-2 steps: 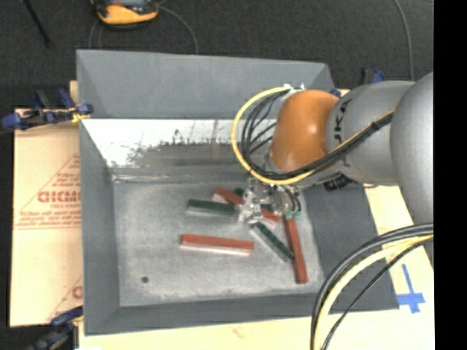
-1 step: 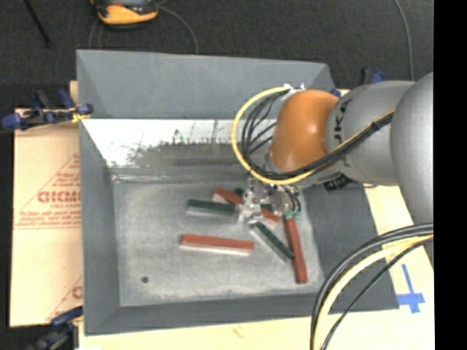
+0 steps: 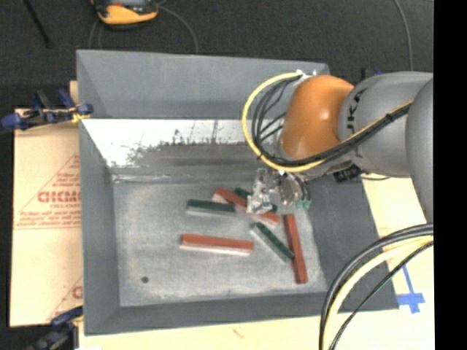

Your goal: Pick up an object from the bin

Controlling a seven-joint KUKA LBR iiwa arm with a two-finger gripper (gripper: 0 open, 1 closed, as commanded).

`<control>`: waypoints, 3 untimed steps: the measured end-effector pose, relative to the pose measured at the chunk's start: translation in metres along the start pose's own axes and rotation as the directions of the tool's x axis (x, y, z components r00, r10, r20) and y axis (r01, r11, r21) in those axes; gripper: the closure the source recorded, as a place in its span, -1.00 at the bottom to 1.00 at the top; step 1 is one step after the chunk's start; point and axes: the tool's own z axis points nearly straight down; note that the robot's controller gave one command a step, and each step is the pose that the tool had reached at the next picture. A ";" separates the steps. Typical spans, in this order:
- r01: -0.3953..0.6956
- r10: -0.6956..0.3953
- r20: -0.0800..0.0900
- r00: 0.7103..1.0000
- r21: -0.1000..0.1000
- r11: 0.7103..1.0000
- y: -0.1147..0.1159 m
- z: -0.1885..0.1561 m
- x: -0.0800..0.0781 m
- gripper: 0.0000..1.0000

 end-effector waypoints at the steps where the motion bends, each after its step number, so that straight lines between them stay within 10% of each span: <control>1: -0.003 0.003 0.004 1.000 0.001 1.000 -0.001 -0.005 -0.001 1.00; 2: 0.029 -0.029 -0.003 1.000 0.002 1.000 0.007 -0.033 0.041 1.00; 3: 0.022 -0.022 0.002 1.000 0.001 1.000 0.000 -0.021 0.037 1.00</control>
Offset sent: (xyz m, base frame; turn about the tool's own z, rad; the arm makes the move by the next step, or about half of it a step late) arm -0.0584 0.0086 0.0477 -0.0451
